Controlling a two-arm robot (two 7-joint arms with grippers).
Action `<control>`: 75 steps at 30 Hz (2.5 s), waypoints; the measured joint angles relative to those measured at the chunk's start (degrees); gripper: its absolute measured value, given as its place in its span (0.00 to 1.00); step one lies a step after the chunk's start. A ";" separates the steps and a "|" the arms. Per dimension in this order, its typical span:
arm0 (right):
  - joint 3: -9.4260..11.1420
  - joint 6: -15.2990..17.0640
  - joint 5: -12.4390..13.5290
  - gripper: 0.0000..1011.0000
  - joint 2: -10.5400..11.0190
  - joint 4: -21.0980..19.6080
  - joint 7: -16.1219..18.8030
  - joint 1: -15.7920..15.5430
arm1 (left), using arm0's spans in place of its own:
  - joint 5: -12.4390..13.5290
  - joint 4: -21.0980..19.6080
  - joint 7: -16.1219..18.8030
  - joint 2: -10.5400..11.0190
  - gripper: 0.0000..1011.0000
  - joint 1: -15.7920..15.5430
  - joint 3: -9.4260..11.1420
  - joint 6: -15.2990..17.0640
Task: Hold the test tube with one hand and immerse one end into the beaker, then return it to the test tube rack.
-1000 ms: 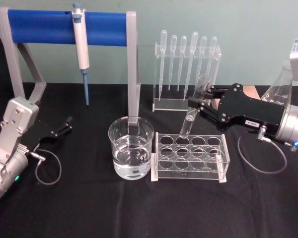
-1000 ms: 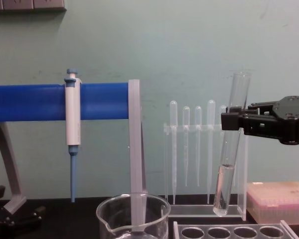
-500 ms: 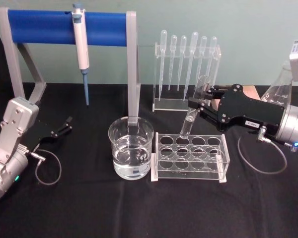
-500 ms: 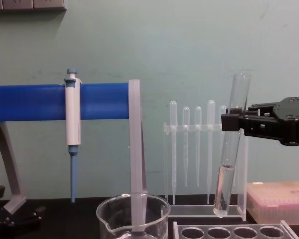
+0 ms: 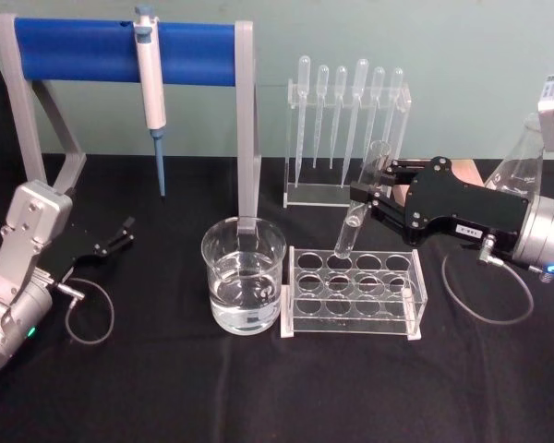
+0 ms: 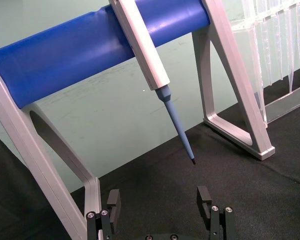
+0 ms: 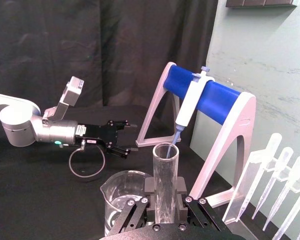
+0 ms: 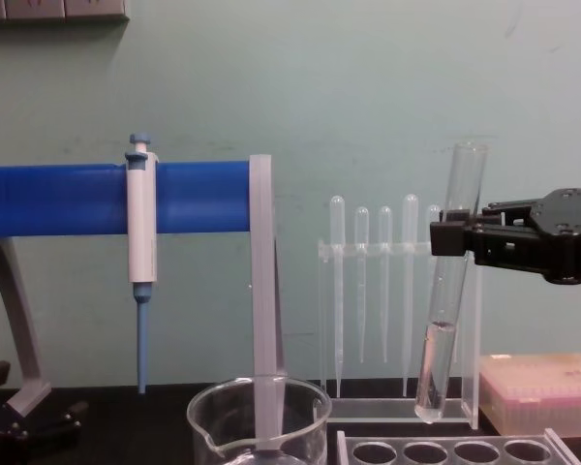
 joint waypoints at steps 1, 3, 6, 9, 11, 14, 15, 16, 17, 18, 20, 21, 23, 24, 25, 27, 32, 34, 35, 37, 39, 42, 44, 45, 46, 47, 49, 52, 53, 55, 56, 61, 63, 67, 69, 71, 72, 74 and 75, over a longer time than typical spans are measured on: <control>0.00 0.00 0.00 0.23 0.00 0.00 0.00 0.00 | 0.00 0.00 0.00 0.00 0.99 0.00 0.00 0.00; 0.00 0.00 0.00 0.23 0.00 0.00 0.00 0.00 | 0.00 0.00 0.00 0.00 0.99 0.00 0.00 0.00; 0.00 0.00 -0.01 0.23 0.00 0.00 0.00 0.00 | 0.00 0.00 0.00 0.00 0.99 0.00 0.00 0.00; 0.00 0.00 -0.01 0.23 0.00 0.00 0.00 0.00 | 0.00 0.00 0.00 0.00 0.99 0.00 0.00 0.00; 0.00 0.00 -0.01 0.23 0.00 0.00 0.00 0.00 | 0.00 0.00 0.00 0.00 0.99 0.00 0.00 0.00; 0.00 0.00 0.00 0.23 0.00 0.00 0.00 0.00 | 0.00 0.00 0.00 0.00 0.99 0.00 0.00 0.00; 0.00 0.00 -0.01 0.23 0.00 0.00 0.00 0.00 | 0.00 0.00 0.00 0.00 0.99 0.00 0.00 0.00; 0.00 0.00 -0.01 0.23 0.00 0.00 0.00 0.00 | 0.00 0.00 0.00 0.00 0.99 0.00 0.00 0.00; 0.00 0.00 -0.01 0.23 0.00 0.00 0.00 0.00 | 0.00 0.00 0.00 0.00 0.99 0.00 0.00 0.00; 0.00 0.00 -0.01 0.23 0.00 0.00 0.00 0.00 | 0.00 0.00 0.00 0.00 0.99 0.00 0.00 0.00; 0.00 0.00 -0.01 0.23 0.00 0.00 0.00 0.00 | 0.00 0.00 0.00 0.00 0.99 0.00 0.00 0.00; 0.00 0.01 -0.01 0.23 0.00 0.00 0.00 0.00 | 0.00 0.00 0.00 0.00 0.99 0.00 0.00 0.00; 0.00 0.01 -0.01 0.23 0.00 0.00 -0.01 0.00 | 0.00 0.00 0.00 0.00 0.99 0.00 0.00 0.00; 0.00 0.01 0.00 0.23 0.00 0.00 -0.01 0.00 | 0.00 0.00 0.00 0.00 0.99 0.00 0.00 0.00; 0.00 0.00 0.00 0.23 0.00 0.00 -0.01 0.00 | 0.00 0.00 0.00 0.00 0.99 0.00 0.00 0.00; 0.00 0.01 0.00 0.23 0.00 0.00 -0.01 0.00 | 0.00 0.00 0.00 0.00 0.99 0.00 0.00 0.00; 0.00 0.01 -0.01 0.23 0.00 0.00 -0.01 0.00 | 0.00 0.00 0.00 0.00 0.99 0.00 0.00 0.00; 0.00 0.01 0.00 0.23 0.00 0.00 -0.01 0.00 | 0.00 0.00 0.00 0.00 0.99 0.00 0.00 0.00; 0.00 0.00 0.00 0.23 0.00 0.00 -0.01 0.00 | 0.00 0.00 0.00 0.00 0.99 0.00 0.00 0.00; 0.00 0.01 0.00 0.23 0.00 0.00 -0.01 0.00 | 0.00 0.00 0.00 0.00 0.99 0.00 0.00 0.00; 0.00 0.01 0.00 0.23 0.00 0.00 -0.01 0.00 | 0.00 0.00 0.00 0.00 0.99 0.00 0.00 0.00; 0.00 0.00 0.00 0.23 0.00 0.00 -0.01 0.00 | 0.00 0.00 0.00 0.00 0.99 0.00 0.00 0.00; 0.00 0.01 -0.01 0.23 0.00 0.00 -0.01 0.00 | 0.00 0.00 0.00 0.00 0.99 0.00 0.00 0.00; 0.00 0.01 0.00 0.23 0.00 0.00 -0.01 0.00 | 0.00 0.00 0.00 0.00 0.99 0.00 0.00 0.00; 0.00 0.01 -0.01 0.23 0.00 0.00 -0.01 0.00 | 0.00 0.00 0.00 0.00 0.99 0.00 0.00 0.00; 0.00 0.01 -0.01 0.23 0.00 0.00 -0.01 0.00 | 0.00 0.00 0.00 0.00 0.99 0.00 0.00 0.00; 0.00 0.00 0.00 0.23 0.00 0.00 -0.01 0.00 | 0.00 0.00 0.00 0.00 0.99 0.00 0.00 0.00; 0.00 0.01 -0.01 0.23 0.00 0.00 -0.01 0.00 | 0.00 0.00 0.00 0.00 0.99 0.00 0.00 0.00; 0.00 0.01 0.00 0.23 0.00 0.00 -0.01 0.00 | 0.00 0.00 0.00 0.00 0.99 0.00 0.00 0.00; 0.00 0.01 -0.01 0.23 0.00 0.00 0.00 0.00 | 0.00 0.00 0.00 0.00 0.99 0.00 0.00 0.00; 0.00 0.01 0.00 0.23 0.00 0.00 0.00 0.00 | 0.00 0.00 0.00 0.00 0.99 0.00 0.00 0.00; 0.00 0.01 0.00 0.23 0.00 0.00 -0.01 0.00 | 0.00 0.00 0.00 0.00 0.99 0.00 0.00 0.00; 0.00 0.01 0.00 0.23 0.00 0.00 -0.01 0.00 | 0.00 0.00 0.00 0.00 0.99 0.00 0.00 0.00; 0.00 0.01 0.00 0.23 0.00 0.00 0.00 0.00 | 0.00 0.00 0.00 0.00 0.99 0.00 0.00 0.00; 0.00 0.01 0.00 0.23 0.00 0.00 0.00 0.00 | 0.00 0.00 0.00 0.00 0.99 0.00 0.00 0.00; 0.00 0.01 0.00 0.23 0.00 0.00 0.00 0.00 | 0.00 0.00 0.00 0.00 0.99 0.00 0.00 0.00; 0.00 0.01 -0.01 0.23 0.00 0.00 0.00 0.00 | 0.00 0.00 0.00 0.00 0.99 0.00 0.00 0.00; 0.00 0.01 0.00 0.23 0.00 0.00 0.00 0.00 | 0.00 0.00 0.00 0.00 0.99 0.00 0.00 0.00; 0.00 0.01 0.00 0.23 0.00 0.00 0.00 0.00 | 0.00 0.00 0.00 0.00 0.99 0.00 0.00 0.00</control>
